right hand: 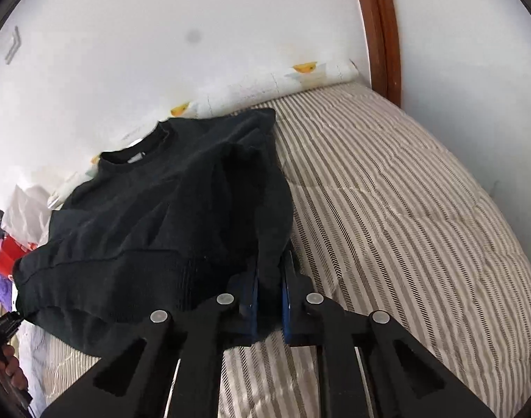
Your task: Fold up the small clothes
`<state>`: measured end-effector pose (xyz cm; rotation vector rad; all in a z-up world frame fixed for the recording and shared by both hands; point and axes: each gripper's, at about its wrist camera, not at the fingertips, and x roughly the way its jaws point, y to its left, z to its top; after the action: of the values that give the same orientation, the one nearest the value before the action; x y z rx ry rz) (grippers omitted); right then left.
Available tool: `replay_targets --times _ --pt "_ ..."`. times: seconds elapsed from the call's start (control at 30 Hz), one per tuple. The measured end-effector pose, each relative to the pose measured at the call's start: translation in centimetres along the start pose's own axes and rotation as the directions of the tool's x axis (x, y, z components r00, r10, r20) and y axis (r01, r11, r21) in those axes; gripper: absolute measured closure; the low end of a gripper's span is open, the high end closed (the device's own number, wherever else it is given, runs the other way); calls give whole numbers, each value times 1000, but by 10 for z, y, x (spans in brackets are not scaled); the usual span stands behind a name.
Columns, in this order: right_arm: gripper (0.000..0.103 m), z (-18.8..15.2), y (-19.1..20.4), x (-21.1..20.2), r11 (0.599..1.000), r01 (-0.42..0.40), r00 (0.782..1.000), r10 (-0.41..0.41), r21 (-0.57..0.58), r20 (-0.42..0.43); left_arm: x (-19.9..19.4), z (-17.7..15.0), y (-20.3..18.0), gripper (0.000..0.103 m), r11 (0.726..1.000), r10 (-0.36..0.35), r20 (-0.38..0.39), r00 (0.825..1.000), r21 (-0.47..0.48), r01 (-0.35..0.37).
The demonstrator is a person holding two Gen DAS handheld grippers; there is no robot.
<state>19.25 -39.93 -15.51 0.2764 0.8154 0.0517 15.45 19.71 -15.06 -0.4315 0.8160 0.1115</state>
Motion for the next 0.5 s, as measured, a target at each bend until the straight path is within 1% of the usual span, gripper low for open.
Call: replay_targets --times 0.1,0.23,0.4,0.5 --pt "94 -3 2 -14 1000 -9 1000 9 -13 14 -13 -4 1 91 1000 -7 7 1000 7 7" --pt "94 -12 5 -29 1000 -13 1000 13 -25 9 -26 -14 8 91 1000 -16 -6 1000 4 17" --pt "94 -32 -1 -49 999 -20 1000 20 -36 -6 -50 -38 17 91 999 -26 -13 1000 31 26" --pt "94 -46 -7 -59 1000 -9 1000 9 -29 -14 -65 -55 17 91 997 -19 -12 1000 70 20"
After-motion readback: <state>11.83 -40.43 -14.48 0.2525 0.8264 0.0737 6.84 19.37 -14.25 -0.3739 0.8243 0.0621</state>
